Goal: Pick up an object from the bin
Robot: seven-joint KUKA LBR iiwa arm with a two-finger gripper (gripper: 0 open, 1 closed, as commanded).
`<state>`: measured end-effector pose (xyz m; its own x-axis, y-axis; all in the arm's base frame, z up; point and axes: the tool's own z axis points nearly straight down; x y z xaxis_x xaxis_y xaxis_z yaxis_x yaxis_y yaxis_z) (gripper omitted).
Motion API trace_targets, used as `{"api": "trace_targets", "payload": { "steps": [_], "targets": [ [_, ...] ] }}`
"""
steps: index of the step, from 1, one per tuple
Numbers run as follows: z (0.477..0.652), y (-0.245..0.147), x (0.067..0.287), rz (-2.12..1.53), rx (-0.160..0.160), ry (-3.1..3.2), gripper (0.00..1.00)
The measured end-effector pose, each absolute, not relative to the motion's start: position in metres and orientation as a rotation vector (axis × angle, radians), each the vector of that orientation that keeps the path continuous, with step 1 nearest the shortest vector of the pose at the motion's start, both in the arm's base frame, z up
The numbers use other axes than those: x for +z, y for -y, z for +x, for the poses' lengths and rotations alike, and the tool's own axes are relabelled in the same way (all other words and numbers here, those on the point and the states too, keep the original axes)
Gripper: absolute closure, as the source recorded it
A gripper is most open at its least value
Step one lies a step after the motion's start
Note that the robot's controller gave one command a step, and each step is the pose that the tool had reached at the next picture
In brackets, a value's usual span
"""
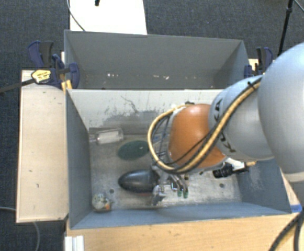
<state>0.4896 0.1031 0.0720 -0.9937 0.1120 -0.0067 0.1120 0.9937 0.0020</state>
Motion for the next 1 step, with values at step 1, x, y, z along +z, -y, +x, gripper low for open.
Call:
{"api": "trace_targets", "payload": {
  "steps": [1],
  "targets": [
    [0.4987,-0.1481,0.0719,0.852,0.006,-3.018,0.00]
  ]
}}
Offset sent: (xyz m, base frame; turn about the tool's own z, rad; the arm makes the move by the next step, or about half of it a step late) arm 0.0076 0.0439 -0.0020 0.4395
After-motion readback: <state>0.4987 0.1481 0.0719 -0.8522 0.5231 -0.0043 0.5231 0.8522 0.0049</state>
